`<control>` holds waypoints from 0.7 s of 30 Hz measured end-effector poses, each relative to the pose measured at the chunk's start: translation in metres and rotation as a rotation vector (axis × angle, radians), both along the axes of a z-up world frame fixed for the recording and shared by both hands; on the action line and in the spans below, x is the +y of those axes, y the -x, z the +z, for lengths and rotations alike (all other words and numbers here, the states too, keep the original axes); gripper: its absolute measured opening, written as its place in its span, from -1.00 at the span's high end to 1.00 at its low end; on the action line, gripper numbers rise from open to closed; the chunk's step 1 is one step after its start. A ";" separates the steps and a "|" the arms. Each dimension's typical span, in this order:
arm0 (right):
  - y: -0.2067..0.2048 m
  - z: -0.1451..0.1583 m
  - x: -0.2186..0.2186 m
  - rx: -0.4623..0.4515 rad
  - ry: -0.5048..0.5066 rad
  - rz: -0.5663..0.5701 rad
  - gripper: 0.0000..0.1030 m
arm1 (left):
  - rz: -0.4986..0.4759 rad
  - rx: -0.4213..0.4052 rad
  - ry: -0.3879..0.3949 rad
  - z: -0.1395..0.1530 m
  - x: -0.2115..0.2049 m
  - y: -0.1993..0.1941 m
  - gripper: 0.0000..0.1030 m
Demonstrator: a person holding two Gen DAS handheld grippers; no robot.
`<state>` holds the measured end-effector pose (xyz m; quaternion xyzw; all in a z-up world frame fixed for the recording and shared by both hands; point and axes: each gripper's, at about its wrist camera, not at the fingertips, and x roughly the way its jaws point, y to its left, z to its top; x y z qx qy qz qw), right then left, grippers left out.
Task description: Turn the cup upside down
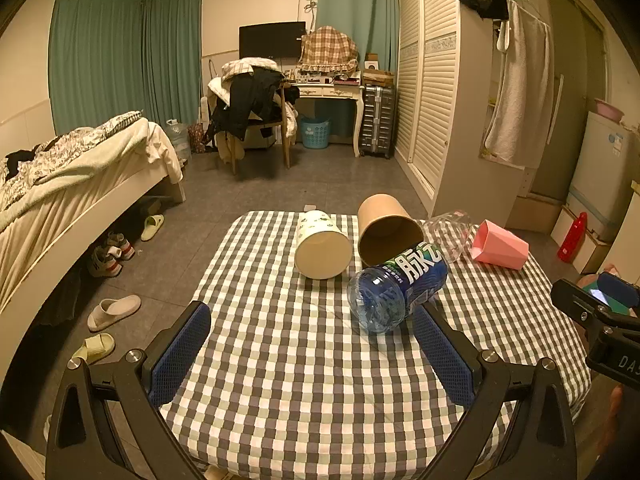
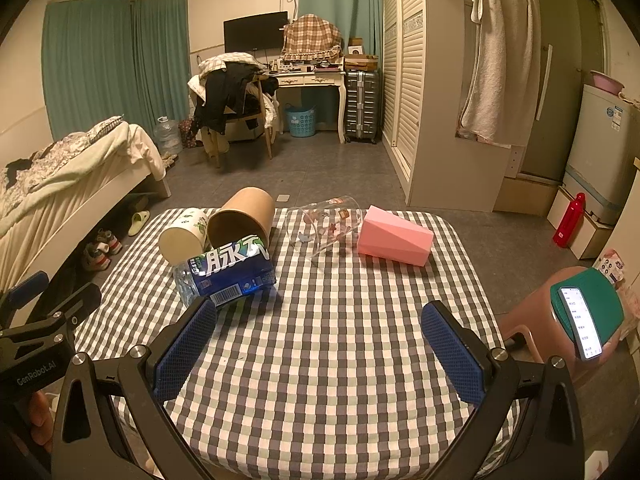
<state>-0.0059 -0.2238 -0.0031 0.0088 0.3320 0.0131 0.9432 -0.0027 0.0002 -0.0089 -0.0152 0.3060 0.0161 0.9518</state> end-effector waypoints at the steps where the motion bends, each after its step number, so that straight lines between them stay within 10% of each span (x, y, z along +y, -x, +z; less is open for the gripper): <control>1: 0.000 0.000 0.000 0.000 0.000 0.000 -0.99 | 0.000 0.001 0.001 -0.001 0.000 0.000 -1.00; 21: -0.050 -0.003 0.036 0.044 0.033 0.060 -0.99 | 0.029 0.051 0.047 -0.016 0.043 -0.044 -1.00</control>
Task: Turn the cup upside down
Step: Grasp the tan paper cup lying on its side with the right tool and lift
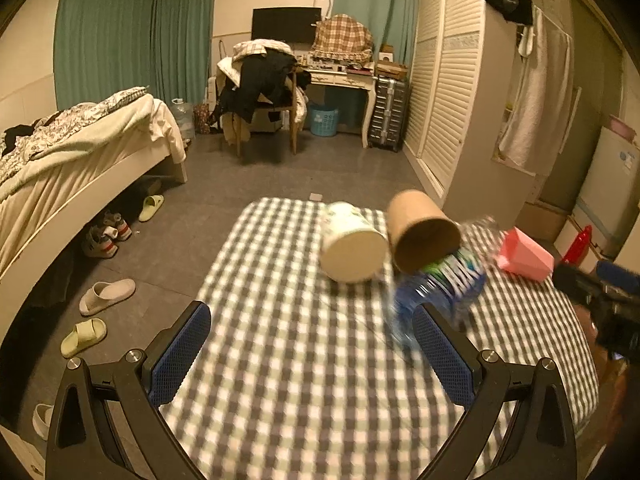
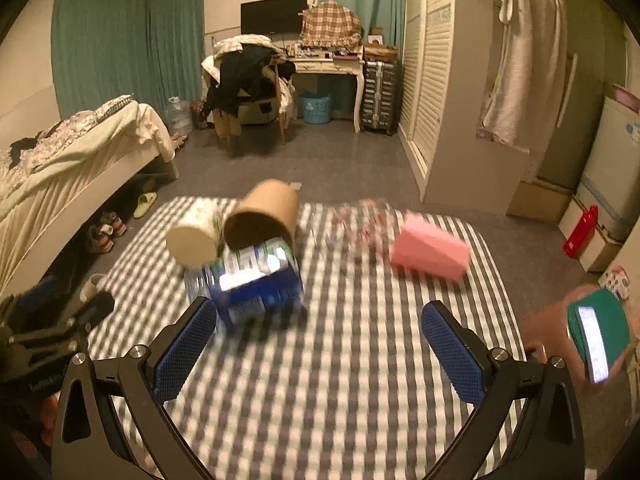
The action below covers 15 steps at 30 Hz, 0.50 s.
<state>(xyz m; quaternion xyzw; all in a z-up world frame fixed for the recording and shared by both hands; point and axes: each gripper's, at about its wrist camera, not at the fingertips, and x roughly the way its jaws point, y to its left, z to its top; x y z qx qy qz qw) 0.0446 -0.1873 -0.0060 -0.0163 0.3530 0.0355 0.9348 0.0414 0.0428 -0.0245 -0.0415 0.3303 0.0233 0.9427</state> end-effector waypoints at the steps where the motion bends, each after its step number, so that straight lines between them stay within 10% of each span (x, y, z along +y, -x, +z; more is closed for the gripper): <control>1: -0.009 0.003 0.004 -0.005 0.001 0.004 -0.99 | 0.003 0.000 -0.003 0.001 0.003 -0.005 -1.00; 15: -0.176 -0.043 0.071 0.175 0.006 0.010 -0.99 | 0.062 0.039 -0.046 -0.027 0.048 -0.052 -1.00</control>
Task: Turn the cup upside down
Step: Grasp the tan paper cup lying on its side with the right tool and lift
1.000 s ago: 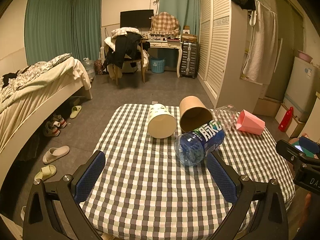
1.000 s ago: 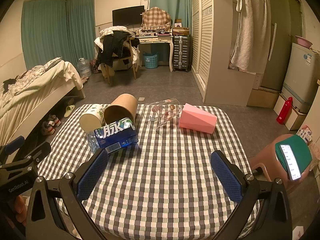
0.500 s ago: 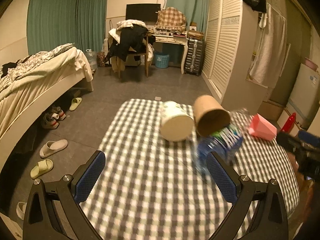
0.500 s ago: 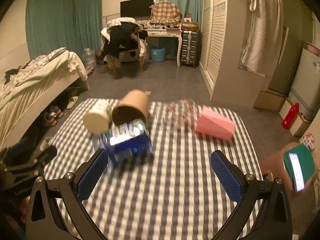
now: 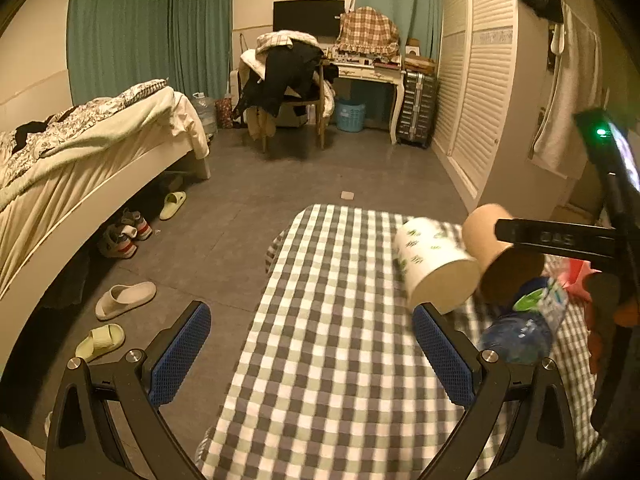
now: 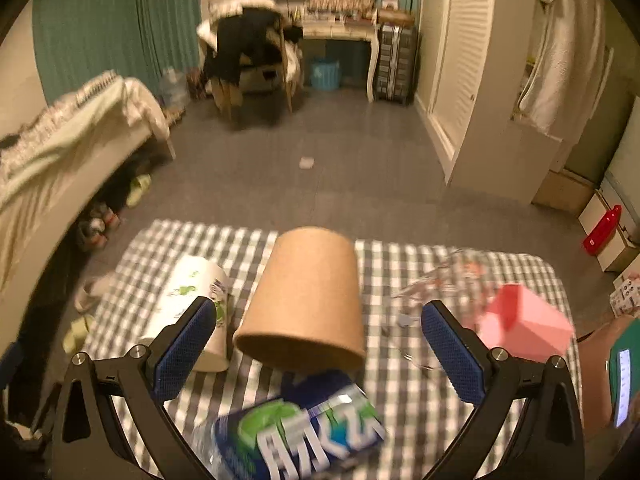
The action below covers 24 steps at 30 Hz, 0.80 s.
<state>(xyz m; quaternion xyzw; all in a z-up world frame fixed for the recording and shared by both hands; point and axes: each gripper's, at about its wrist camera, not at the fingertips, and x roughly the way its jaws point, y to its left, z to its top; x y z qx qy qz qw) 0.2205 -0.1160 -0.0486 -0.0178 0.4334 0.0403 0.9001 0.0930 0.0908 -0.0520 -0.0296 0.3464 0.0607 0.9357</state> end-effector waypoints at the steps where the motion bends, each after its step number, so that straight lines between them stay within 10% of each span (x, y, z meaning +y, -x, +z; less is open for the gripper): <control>1: -0.007 -0.009 0.005 0.021 0.007 0.000 -0.99 | -0.002 0.008 -0.003 -0.004 0.002 -0.002 -1.00; 24: -0.021 -0.040 0.000 0.115 -0.026 0.020 -0.62 | 0.014 0.056 0.020 -0.021 0.014 -0.003 -1.00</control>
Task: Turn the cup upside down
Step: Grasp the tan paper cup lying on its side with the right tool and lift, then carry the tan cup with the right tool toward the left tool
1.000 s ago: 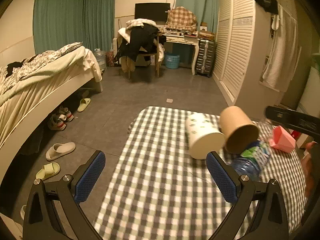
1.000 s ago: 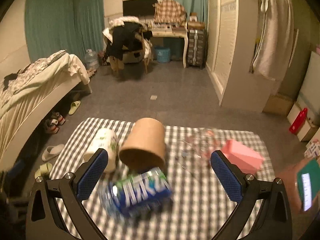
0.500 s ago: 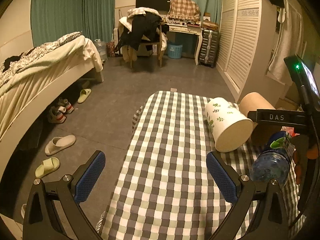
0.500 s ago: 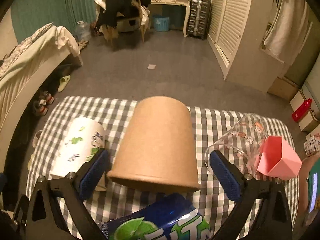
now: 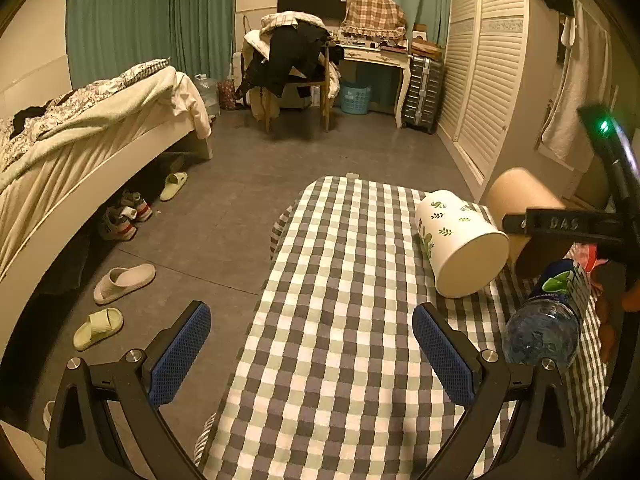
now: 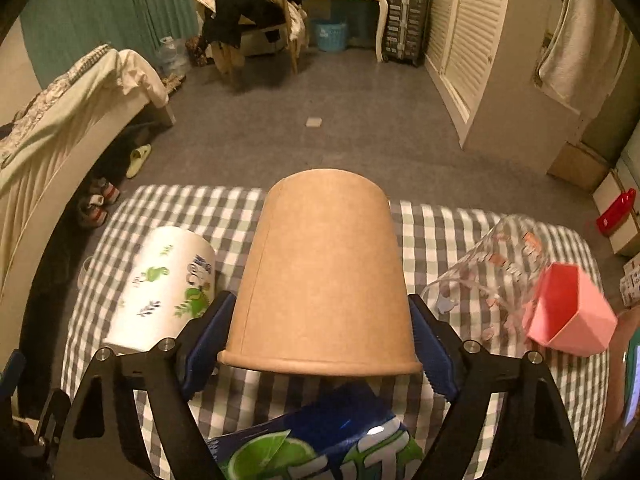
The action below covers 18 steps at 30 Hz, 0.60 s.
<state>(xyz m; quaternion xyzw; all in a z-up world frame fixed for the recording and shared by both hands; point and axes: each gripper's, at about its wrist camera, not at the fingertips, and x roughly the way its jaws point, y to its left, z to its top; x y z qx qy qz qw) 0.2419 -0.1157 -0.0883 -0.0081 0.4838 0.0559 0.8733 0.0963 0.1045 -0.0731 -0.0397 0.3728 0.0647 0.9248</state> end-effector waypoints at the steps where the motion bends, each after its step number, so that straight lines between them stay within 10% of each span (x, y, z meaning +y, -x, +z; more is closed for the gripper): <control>1: 0.003 0.007 0.000 -0.022 0.001 0.003 -0.62 | 0.002 0.000 -0.002 0.002 0.000 0.001 -1.00; 11: 0.063 0.092 -0.030 -0.164 -0.058 0.001 -0.62 | -0.007 -0.052 -0.010 0.032 -0.017 0.023 -1.00; 18: 0.132 0.089 -0.070 -0.112 -0.034 -0.042 -0.62 | -0.034 -0.068 -0.011 0.043 -0.040 0.052 -1.00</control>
